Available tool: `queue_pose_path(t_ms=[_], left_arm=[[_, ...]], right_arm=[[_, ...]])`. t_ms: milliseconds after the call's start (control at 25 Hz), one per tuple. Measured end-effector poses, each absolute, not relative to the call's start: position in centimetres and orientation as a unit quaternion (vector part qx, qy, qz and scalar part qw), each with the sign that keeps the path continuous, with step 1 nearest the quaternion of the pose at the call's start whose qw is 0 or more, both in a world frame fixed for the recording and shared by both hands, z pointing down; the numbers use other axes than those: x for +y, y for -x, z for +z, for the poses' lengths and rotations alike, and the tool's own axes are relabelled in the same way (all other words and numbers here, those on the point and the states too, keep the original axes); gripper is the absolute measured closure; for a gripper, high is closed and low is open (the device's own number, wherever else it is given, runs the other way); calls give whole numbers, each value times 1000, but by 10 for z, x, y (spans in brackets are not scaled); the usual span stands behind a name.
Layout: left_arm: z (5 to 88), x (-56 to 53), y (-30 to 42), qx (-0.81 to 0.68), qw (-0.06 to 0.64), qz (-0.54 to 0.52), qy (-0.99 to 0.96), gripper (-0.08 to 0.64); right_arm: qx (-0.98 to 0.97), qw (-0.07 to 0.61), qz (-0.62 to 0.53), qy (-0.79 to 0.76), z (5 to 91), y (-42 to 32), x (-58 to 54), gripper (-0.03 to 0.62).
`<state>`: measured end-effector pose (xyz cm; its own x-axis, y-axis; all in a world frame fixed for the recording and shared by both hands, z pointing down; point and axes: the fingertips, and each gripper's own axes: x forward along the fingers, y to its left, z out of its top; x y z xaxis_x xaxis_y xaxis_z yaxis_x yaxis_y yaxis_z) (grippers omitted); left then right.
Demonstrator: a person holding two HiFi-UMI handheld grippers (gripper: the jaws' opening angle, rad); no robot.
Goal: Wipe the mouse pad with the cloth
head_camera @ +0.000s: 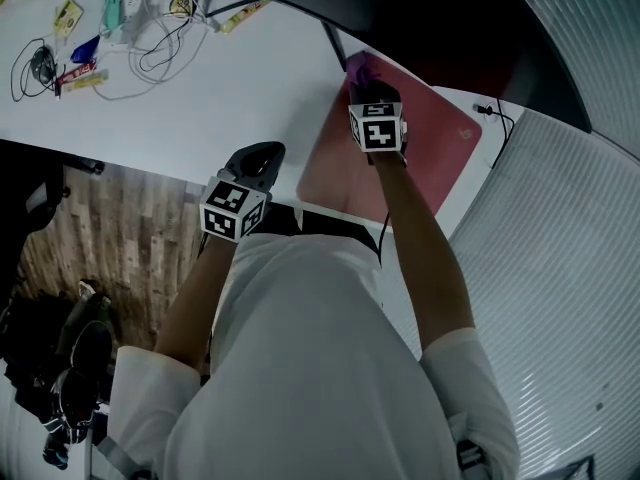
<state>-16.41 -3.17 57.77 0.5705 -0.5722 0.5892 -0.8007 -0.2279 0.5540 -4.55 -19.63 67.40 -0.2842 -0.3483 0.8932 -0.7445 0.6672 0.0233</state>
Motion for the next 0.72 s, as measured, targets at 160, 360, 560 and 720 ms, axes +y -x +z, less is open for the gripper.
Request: queue_pose_path(t_ms=[160,360,560,720], left_arm=[[573,-29,171,-442,423,130,-780,543],[561,-29,169,-431,411,124,-793,543],[548,-31,151,-410,390,128,-815,543],[527,-30,136,-396,360,128,-835,543]], right_arm=[[-791,462,194,-349,656,54,-186,460],[-793,451,185,-364,626,43,-168,460],[-796,412,198,-397,583,21,-149,460],[-803,364,211,-421,544,5,-126,460]])
